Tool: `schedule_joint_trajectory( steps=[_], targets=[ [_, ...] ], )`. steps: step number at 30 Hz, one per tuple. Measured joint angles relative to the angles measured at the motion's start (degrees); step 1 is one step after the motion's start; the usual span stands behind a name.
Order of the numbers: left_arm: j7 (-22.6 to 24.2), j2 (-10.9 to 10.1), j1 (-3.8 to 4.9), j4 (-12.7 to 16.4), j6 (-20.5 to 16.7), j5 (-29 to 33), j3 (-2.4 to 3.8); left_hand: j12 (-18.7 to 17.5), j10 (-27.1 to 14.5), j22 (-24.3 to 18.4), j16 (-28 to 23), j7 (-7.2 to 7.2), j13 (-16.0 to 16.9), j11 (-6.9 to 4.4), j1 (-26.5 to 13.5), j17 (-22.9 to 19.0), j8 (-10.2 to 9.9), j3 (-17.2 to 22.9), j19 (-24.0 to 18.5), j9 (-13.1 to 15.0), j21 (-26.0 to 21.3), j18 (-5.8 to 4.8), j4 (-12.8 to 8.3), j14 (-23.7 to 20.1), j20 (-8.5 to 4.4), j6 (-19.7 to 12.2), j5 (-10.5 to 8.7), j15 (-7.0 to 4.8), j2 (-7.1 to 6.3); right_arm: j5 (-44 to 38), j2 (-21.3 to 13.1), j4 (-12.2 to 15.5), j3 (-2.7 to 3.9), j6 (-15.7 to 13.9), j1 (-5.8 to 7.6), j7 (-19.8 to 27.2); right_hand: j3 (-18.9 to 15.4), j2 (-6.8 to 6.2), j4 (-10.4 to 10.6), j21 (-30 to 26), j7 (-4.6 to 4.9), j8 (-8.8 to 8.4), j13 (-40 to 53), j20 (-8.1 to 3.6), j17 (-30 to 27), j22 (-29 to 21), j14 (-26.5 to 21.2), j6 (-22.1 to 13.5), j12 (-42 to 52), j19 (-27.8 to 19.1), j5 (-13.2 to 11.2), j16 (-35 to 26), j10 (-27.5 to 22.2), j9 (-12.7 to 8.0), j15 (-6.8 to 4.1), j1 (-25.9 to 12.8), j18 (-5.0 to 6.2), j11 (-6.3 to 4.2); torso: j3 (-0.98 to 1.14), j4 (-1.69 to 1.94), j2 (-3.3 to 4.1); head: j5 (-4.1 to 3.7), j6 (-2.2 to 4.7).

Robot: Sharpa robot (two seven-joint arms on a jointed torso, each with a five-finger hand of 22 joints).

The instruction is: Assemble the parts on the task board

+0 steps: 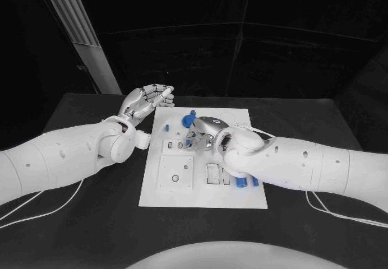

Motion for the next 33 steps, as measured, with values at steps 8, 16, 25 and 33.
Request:
schedule_joint_trajectory(
  steps=[8, 16, 25, 33],
  targets=[
    [0.0, 0.0, 0.0, 0.03, 0.0, 0.0, 0.0, 0.0, -0.21, 0.0, 0.0, 0.0, 0.0, -0.21, 0.0, 0.0, 0.0, 0.0, 0.0, 0.0, 0.0, 0.0, 0.0, 0.0, 0.0, 0.0, 0.0, 0.0, 0.0, -0.08, 0.27, -0.3, 0.07, 0.38, 0.0, 0.05, -0.32, -0.24, -0.32, 0.0, 0.38, -0.7, 0.0, 0.22, 0.0, 0.0, -0.1, -0.49, 0.0, 0.22, 0.0, 0.0, -0.19, -0.25, 0.32, -0.24, 0.0, 0.22, -0.01, 0.0, 0.02, 0.03, -0.13],
    [0.0, -0.01, 0.0, 0.02, 0.0, 0.0, 0.0, 0.0, -0.21, 0.01, 0.0, 0.0, 0.0, -0.21, 0.0, 0.0, 0.0, 0.0, 0.0, 0.0, 0.0, 0.0, 0.0, 0.0, 0.0, 0.0, 0.0, 0.0, 0.0, -0.11, 0.44, -0.49, -0.01, 0.69, -0.24, -0.01, -0.71, -1.36, -0.86, 0.0, 2.3, -2.18, 0.0, 1.32, 0.0, -0.01, 0.0, -3.56, 0.0, 0.11, 0.05, 0.0, -0.11, -0.66, 1.64, -1.36, 0.0, 2.03, 0.0, 0.0, 0.02, -0.06, -0.14],
    [0.0, 0.0, 0.0, 0.0, 0.01, 0.0, 0.0, 0.0, -0.21, 0.01, 0.0, 0.0, 0.0, -0.21, 0.0, 0.0, 0.0, 0.0, 0.0, -0.01, 0.0, 0.0, 0.0, 0.0, 0.0, 0.0, 0.0, 0.0, 0.0, -0.11, 0.23, -0.31, -0.02, 1.03, -0.29, -0.18, -0.87, -2.64, -1.02, 0.0, 3.29, -2.18, 0.0, 1.96, 0.0, -0.01, -0.02, -4.69, 0.0, -0.09, 0.05, 0.0, -0.17, -0.66, 2.48, -2.0, 0.0, 2.84, 0.01, -0.03, -0.01, -0.16, 0.0],
    [0.0, 0.01, 0.0, -0.03, 0.01, 0.0, 0.0, 0.0, -0.21, 0.01, 0.0, 0.0, 0.0, -0.21, 0.0, 0.0, 0.0, 0.0, 0.0, -0.01, 0.0, 0.0, 0.0, 0.0, 0.0, 0.0, 0.0, 0.0, 0.0, -0.11, 0.1, -0.07, -0.02, 1.04, -0.33, -0.21, -0.78, -5.42, 0.26, 0.0, 3.81, -2.18, 0.0, 2.57, 0.0, -0.01, -0.11, -5.8, 0.0, 0.12, 0.05, 0.0, -0.32, -0.65, 2.97, -4.01, 0.0, 3.39, 0.02, -0.03, 0.03, -0.27, 0.01]
  ],
)
